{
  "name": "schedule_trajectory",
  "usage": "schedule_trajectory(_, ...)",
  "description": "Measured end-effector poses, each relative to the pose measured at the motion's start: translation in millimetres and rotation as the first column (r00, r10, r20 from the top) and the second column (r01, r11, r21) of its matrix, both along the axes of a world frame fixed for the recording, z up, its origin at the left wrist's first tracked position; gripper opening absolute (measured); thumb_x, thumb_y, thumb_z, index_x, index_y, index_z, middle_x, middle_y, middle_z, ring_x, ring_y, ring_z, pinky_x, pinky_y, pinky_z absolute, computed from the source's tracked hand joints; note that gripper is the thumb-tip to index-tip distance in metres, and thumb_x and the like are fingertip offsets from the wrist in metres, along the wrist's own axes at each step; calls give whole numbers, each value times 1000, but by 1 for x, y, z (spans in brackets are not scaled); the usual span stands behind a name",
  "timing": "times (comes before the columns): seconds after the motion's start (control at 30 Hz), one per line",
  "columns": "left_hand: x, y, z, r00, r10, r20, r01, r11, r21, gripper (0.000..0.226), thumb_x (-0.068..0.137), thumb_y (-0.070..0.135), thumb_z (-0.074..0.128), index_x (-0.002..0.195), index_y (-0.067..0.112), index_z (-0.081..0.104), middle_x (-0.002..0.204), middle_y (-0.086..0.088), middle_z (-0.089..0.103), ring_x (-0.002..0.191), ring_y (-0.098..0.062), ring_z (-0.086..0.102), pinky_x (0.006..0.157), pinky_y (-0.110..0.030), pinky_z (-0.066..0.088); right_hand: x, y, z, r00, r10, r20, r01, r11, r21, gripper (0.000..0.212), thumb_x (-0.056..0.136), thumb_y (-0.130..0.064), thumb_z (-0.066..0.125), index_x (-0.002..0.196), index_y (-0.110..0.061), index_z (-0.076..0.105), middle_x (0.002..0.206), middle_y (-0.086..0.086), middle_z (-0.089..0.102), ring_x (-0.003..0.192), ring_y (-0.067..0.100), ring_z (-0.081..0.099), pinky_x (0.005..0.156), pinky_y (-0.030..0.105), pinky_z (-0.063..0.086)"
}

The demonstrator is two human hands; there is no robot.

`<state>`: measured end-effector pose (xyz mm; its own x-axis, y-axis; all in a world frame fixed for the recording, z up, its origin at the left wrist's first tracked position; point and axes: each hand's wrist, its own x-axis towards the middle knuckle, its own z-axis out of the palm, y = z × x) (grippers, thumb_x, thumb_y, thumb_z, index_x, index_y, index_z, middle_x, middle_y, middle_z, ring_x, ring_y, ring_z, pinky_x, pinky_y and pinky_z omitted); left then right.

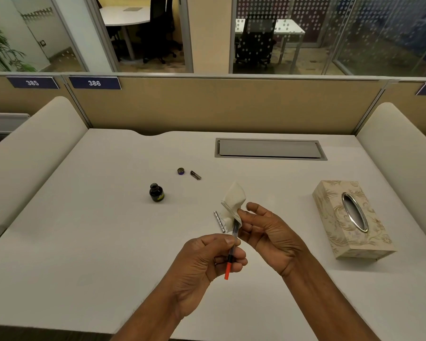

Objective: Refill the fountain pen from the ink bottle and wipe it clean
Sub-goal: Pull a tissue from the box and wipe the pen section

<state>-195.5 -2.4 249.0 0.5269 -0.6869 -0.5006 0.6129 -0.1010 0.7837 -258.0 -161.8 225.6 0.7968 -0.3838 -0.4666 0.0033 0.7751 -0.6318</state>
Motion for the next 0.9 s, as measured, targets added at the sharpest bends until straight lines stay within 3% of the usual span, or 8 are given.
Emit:
schedule_trajectory(0.2,0,1,-2,1000,2,-4,-2,1000,3,18,93,10,64,89,0,79,80,-20,74,71,-29,73,66,-31,62,0,5,2,1000,-31,2,31,999,-17,44,70,0,74,108,-10,55,90,17,71,74,27,74,86,42,56)
schedule_trajectory(0.4,2,2,-3,1000,9,-8,-9,1000,8,18,93,10,65,89,0,79,81,-20,75,72,-28,73,66,-31,62,1,7,2,999,-44,-26,43,999,-33,32,82,4,71,108,-9,56,89,16,68,75,26,72,90,43,56)
schedule_trajectory(0.7,3,5,-5,1000,23,-18,-23,1000,9,18,94,9,64,92,-2,77,80,-19,74,72,-29,73,66,-31,62,6,8,-1,993,-110,-43,109,994,-32,27,85,3,69,108,-7,60,89,17,76,76,27,73,78,36,61)
schedule_trajectory(0.9,4,7,-6,999,32,-43,-33,999,-10,17,94,9,64,94,-2,77,83,-20,74,76,-30,73,68,-32,62,8,4,-5,979,-202,-31,202,979,-6,37,85,1,70,122,-4,61,104,20,76,91,31,72,82,39,57)
